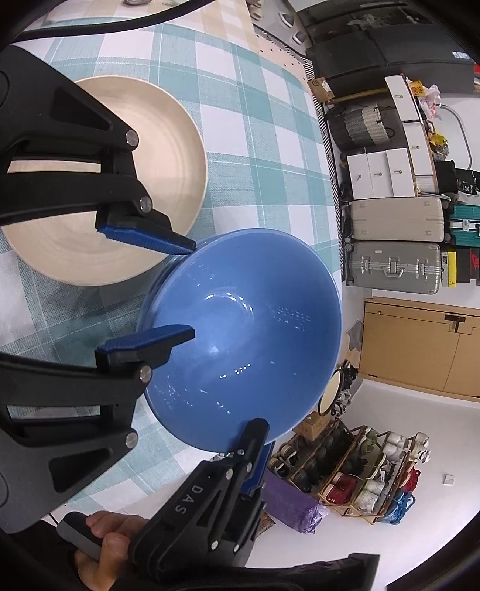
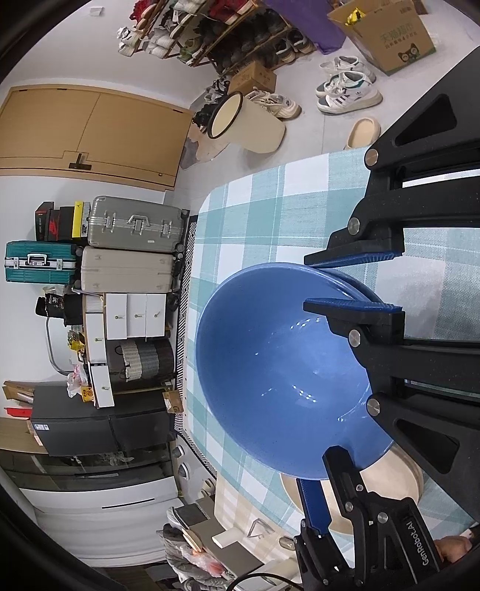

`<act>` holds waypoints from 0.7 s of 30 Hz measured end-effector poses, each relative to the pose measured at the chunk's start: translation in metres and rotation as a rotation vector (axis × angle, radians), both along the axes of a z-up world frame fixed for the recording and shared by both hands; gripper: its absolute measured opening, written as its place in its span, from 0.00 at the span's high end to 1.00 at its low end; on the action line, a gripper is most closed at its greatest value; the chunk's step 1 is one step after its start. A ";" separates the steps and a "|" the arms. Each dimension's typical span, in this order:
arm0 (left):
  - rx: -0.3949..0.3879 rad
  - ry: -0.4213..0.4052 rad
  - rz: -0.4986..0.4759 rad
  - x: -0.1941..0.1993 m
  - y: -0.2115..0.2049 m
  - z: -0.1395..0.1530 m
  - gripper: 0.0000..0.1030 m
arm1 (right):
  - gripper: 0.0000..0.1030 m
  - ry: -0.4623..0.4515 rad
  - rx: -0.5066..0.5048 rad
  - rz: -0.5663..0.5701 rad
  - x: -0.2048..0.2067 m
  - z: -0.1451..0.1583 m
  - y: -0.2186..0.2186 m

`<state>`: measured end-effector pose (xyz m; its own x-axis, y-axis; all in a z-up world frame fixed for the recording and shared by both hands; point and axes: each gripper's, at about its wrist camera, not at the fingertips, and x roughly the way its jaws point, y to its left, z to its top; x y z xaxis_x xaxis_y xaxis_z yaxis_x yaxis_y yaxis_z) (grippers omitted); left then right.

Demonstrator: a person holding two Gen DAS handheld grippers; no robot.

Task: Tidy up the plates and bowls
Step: 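Open both tools and release the bowl onto the bowl stack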

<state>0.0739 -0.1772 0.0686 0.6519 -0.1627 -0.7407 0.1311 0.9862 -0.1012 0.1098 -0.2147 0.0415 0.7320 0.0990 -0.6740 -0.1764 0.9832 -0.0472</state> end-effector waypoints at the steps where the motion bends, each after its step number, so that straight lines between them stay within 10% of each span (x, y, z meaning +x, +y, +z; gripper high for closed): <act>1: 0.003 0.004 -0.001 0.002 0.000 -0.002 0.65 | 0.84 -0.002 -0.004 0.000 0.000 -0.001 0.000; 21: 0.058 0.011 -0.004 0.016 -0.004 -0.019 0.65 | 0.84 -0.004 -0.073 -0.017 -0.002 -0.012 0.011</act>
<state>0.0899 -0.1812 0.0492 0.6428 -0.1216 -0.7563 0.1341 0.9899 -0.0452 0.1073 -0.2035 0.0294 0.7360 0.0373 -0.6759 -0.1593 0.9800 -0.1193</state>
